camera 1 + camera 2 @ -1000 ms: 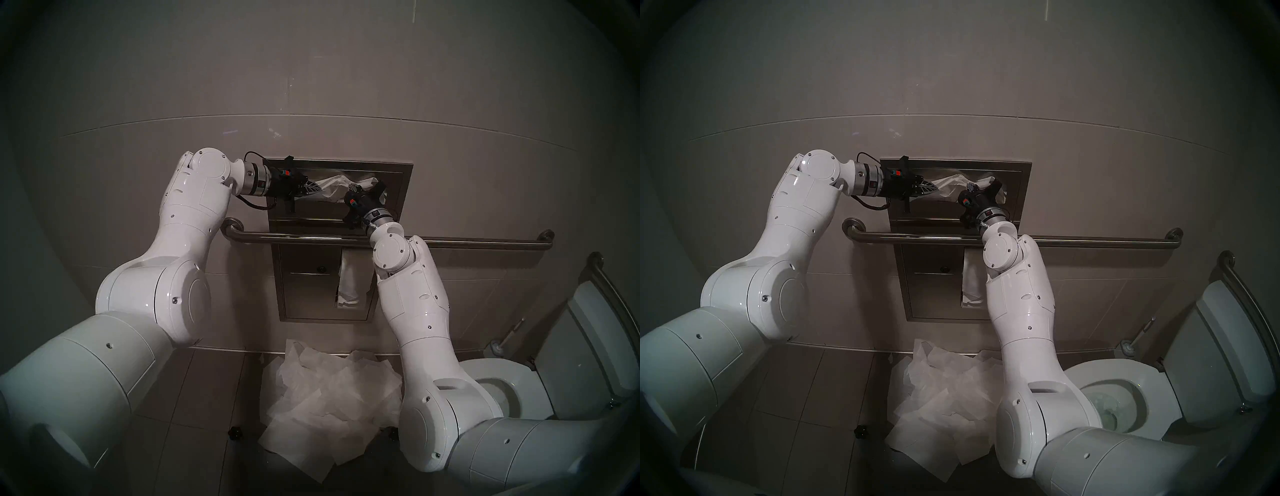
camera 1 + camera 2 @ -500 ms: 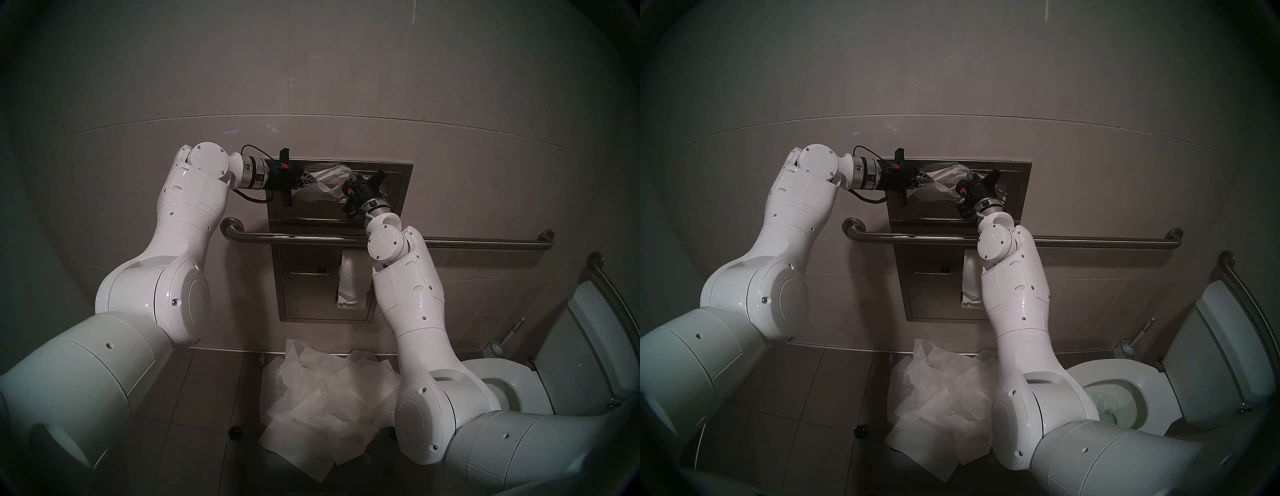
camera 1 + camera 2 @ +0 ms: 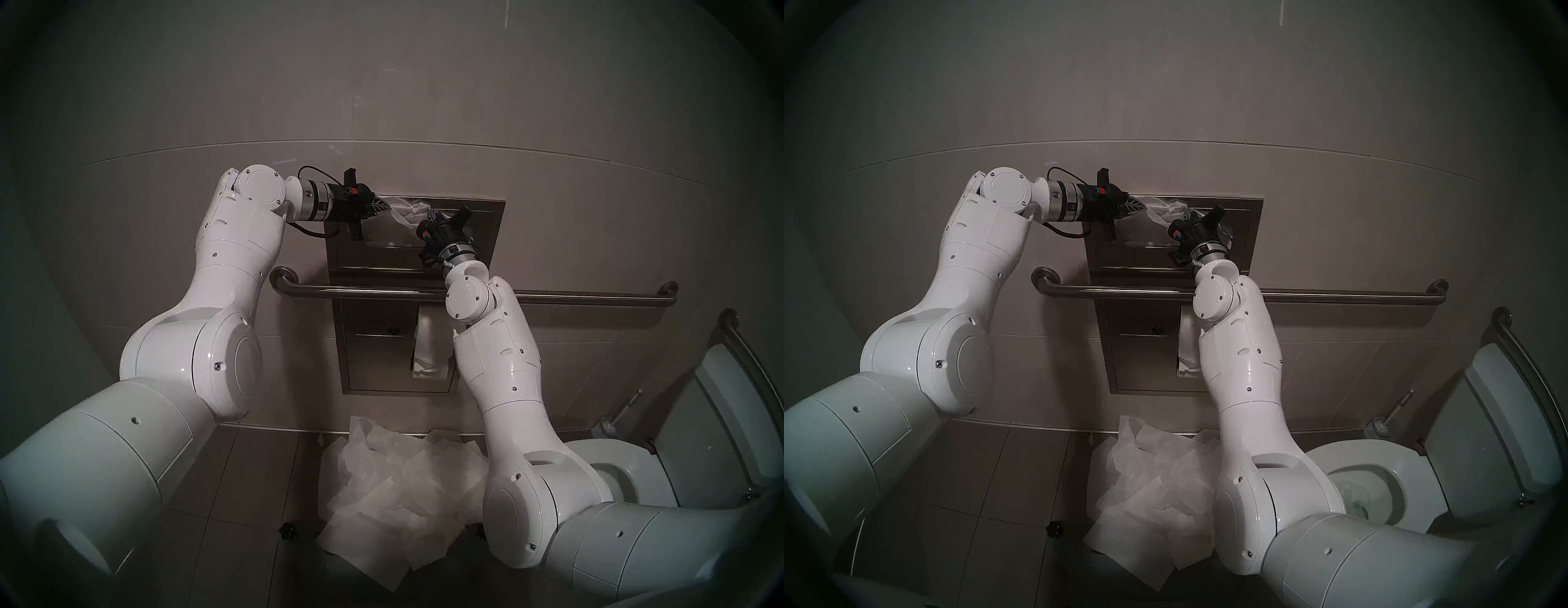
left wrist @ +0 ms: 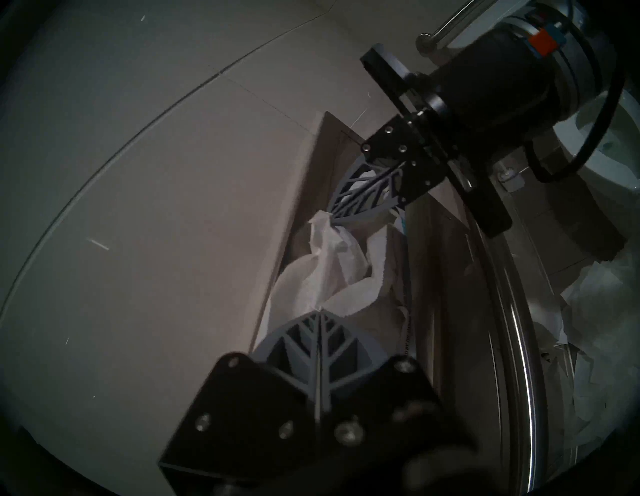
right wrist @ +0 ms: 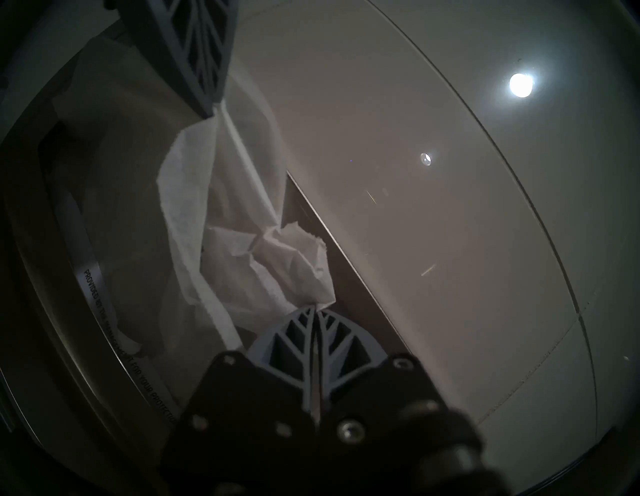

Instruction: Take out a toilet seat cover

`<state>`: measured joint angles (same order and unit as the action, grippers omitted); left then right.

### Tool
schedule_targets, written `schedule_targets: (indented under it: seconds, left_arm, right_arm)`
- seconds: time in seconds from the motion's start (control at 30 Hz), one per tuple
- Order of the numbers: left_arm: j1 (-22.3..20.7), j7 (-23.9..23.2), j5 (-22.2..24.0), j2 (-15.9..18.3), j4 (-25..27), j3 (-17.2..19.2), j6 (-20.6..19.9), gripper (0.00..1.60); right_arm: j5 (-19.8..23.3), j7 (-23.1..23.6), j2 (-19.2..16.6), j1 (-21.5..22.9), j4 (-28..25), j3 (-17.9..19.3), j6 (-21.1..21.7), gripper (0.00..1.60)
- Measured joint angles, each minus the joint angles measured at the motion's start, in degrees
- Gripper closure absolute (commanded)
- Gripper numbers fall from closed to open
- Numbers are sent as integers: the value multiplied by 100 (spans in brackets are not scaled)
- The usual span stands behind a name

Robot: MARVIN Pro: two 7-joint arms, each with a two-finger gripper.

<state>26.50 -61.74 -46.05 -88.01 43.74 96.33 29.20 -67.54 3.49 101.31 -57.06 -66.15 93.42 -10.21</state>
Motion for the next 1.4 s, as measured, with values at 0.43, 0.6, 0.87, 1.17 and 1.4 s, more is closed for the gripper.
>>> schedule_targets:
  seconds: [0.43, 0.6, 0.87, 1.17, 1.4]
  left_arm:
    - [-154, 159, -161, -84, 13, -6, -67, 160]
    - [-188, 190, -205, -111, 13, -6, -64, 160]
    - [-233, 207, -230, -141, 15, -2, -34, 160]
    - [-164, -104, -52, -302, 198, 37, 84, 160]
    - [230, -953, 435, -493, 676, 200, 81, 160]
  right_arm:
    - [-159, -5, -44, 0, -77, -83, 67, 160]
    - [-225, 34, -57, -11, -131, -124, 131, 160]
    - [-280, 125, -46, -29, -231, -166, 238, 160]
    - [-217, 191, 33, -57, -304, -144, 367, 160]
    - [-131, 219, 107, -233, -684, -51, 517, 160]
